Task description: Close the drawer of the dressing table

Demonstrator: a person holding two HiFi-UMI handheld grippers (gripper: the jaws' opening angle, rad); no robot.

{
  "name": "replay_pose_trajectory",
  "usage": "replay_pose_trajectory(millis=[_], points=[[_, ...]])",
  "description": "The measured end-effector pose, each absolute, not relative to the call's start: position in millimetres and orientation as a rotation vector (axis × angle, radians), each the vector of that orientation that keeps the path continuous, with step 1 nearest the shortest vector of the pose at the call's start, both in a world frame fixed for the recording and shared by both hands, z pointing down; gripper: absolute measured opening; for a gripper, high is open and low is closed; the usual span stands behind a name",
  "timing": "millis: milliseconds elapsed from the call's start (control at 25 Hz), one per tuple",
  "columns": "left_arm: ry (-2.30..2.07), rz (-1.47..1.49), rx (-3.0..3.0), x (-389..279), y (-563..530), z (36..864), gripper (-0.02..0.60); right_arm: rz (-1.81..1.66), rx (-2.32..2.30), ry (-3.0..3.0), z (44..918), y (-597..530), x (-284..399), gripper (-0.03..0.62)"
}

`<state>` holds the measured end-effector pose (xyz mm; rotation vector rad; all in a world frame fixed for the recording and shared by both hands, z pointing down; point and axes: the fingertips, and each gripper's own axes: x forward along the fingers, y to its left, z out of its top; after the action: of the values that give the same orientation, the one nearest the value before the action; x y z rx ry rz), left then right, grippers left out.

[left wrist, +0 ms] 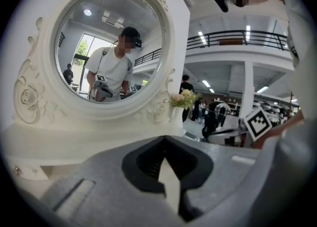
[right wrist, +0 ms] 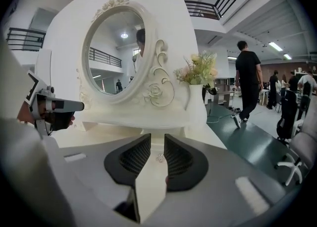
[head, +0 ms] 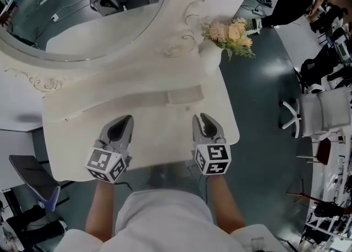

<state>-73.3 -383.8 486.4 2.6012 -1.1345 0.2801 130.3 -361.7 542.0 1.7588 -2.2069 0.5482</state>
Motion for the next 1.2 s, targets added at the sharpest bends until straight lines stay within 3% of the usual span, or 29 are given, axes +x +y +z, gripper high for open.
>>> replay_pose_trajectory(millis=[1200], points=[[-1.105, 0.422, 2.473, -59, -404, 570, 0.000, 0.677, 1.625, -2.155, 645, -410, 121, 0.091]])
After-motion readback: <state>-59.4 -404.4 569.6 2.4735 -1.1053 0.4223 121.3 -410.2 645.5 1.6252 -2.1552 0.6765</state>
